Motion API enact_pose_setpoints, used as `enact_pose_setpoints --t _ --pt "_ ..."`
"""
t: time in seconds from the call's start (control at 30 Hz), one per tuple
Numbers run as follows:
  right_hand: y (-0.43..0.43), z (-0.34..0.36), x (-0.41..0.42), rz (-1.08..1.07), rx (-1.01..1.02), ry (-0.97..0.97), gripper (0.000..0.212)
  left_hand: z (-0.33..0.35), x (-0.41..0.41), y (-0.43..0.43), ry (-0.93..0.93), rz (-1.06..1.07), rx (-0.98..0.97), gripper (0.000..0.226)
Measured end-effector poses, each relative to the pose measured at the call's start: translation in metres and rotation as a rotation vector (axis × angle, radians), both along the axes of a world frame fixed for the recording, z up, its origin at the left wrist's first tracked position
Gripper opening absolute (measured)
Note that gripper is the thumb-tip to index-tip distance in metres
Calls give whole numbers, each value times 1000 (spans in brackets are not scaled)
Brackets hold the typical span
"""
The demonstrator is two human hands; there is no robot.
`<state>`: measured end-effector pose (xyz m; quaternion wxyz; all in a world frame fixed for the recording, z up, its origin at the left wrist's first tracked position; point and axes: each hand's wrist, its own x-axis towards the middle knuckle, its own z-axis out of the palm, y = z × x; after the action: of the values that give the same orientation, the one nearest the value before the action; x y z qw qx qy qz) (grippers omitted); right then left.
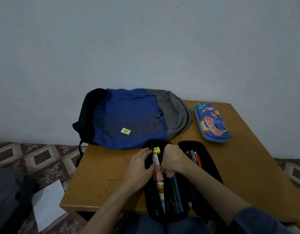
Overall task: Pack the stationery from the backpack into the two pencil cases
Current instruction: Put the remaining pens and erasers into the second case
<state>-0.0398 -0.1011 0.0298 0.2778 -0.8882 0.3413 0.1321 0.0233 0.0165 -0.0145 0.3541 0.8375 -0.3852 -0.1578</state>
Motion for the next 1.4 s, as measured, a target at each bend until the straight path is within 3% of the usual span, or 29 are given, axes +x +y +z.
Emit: enact_pose_setpoints --t 0.43,0.6,0.73,0.83,0.97,1.03,1.17,1.27,1.4 --pt "-3 -4 1 -134 215 -38 21 2 1 -2 44 -18 -40 36" --pt "-5 -13 9 -134 -65 -163 12 1 8 0 -94 -72 17 40" --pt "-4 -9 12 -50 -212 -125 38 6 16 -9 -213 -99 47 40" --pt "-5 1 12 20 -236 -84 37 8 24 -20 -314 -173 126 38" --pt "-3 10 16 79 -268 -68 14 6 27 -27 -418 -238 278 39" --pt "-3 8 19 74 -271 -71 13 5 27 -24 -431 -229 290 39" --pt "0 3 26 50 -287 -65 31 4 26 -16 -429 -241 296 40" --pt "0 0 26 42 -278 -88 26 4 26 -14 -439 -245 289 41" --pt "-11 -4 18 -68 -188 -171 41 3 28 -13 -451 -243 270 39"
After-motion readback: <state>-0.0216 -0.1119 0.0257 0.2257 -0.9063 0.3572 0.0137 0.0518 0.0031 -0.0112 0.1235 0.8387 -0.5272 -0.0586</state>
